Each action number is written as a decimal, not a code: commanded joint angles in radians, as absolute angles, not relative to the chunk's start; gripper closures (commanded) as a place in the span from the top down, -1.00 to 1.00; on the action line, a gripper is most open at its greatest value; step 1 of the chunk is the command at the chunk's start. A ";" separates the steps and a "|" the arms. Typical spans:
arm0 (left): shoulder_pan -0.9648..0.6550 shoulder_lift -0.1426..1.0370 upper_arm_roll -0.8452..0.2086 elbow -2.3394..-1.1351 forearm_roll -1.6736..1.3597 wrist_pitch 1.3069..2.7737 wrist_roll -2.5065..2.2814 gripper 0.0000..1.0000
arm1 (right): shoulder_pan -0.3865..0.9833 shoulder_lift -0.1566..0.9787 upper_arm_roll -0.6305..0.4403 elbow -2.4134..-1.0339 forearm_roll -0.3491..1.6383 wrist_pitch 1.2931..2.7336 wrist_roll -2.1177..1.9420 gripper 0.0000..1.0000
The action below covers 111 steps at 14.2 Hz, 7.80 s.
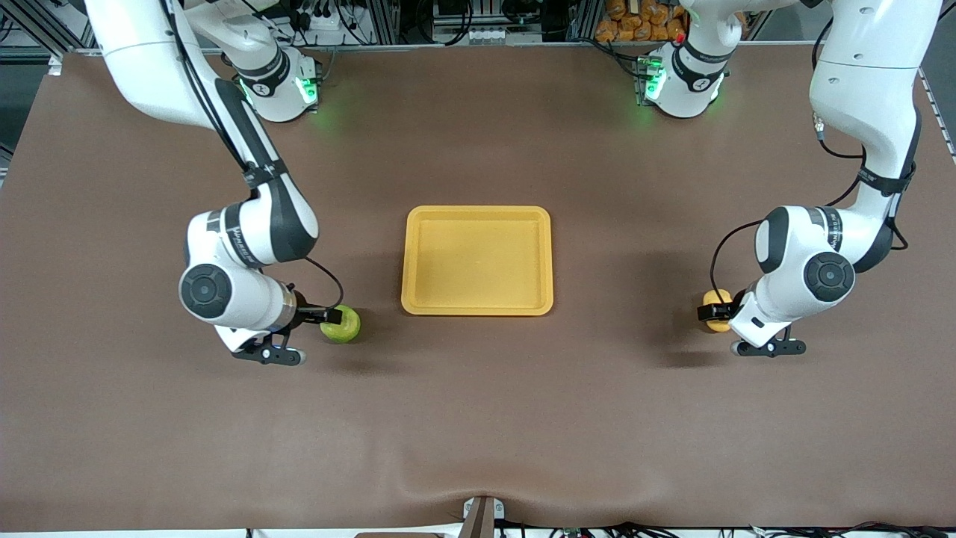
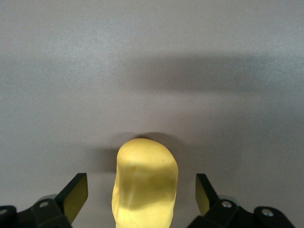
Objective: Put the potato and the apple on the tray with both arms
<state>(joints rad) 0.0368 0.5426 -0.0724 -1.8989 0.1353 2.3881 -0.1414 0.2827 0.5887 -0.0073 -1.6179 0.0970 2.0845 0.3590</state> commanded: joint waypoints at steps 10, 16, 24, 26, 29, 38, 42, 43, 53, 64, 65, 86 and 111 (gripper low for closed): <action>0.037 0.540 -0.077 -1.908 0.156 2.385 -0.144 0.30 | 0.333 0.667 -0.014 -1.614 0.092 2.181 0.443 1.00; 0.035 0.520 -0.083 -1.907 0.158 2.361 -0.129 -0.85 | 0.350 0.693 -0.015 -1.638 0.091 2.252 0.448 1.00; 0.032 0.479 -0.121 -1.796 0.160 2.154 -0.127 -1.00 | 0.348 0.687 -0.018 -1.658 0.044 2.250 0.446 -1.00; 0.031 0.466 -0.140 -1.795 0.158 2.151 -0.130 -1.00 | 0.339 0.678 -0.018 -1.652 0.044 2.235 0.439 -1.00; 0.032 0.459 -0.175 -1.775 0.158 2.117 -0.132 -1.00 | 0.327 0.646 -0.020 -1.631 0.044 2.151 0.431 -1.00; 0.032 0.439 -0.304 -1.721 0.158 2.029 -0.181 -1.00 | 0.272 0.537 -0.021 -1.603 0.046 1.976 0.402 -1.00; 0.017 0.443 -0.371 -1.713 0.156 2.029 -0.247 -1.00 | 0.275 0.494 -0.020 -1.603 0.051 1.910 0.405 -1.00; 0.005 0.446 -0.386 -1.713 0.150 2.029 -0.258 -1.00 | 0.281 0.489 -0.020 -1.603 0.057 1.901 0.413 -1.00; -0.228 0.590 -0.391 -1.599 0.158 2.051 -0.623 -1.00 | 0.391 0.482 -0.009 -1.621 0.064 1.898 0.587 -1.00; -0.351 0.719 -0.382 -1.548 0.210 2.131 -0.748 -1.00 | 0.491 0.485 -0.006 -1.721 0.133 1.992 0.669 -1.00; -0.357 0.722 -0.380 -1.548 0.210 2.131 -0.753 -1.00 | 0.497 0.486 -0.006 -1.721 0.135 2.005 0.682 -1.00; -0.388 0.724 -0.313 -1.511 0.209 2.128 -0.792 1.00 | 0.666 0.606 -0.005 -1.756 0.138 2.258 0.922 -1.00; 0.107 0.292 -0.318 -1.497 0.091 1.818 -0.262 1.00 | 0.609 0.557 -0.012 -1.641 0.129 2.062 0.954 1.00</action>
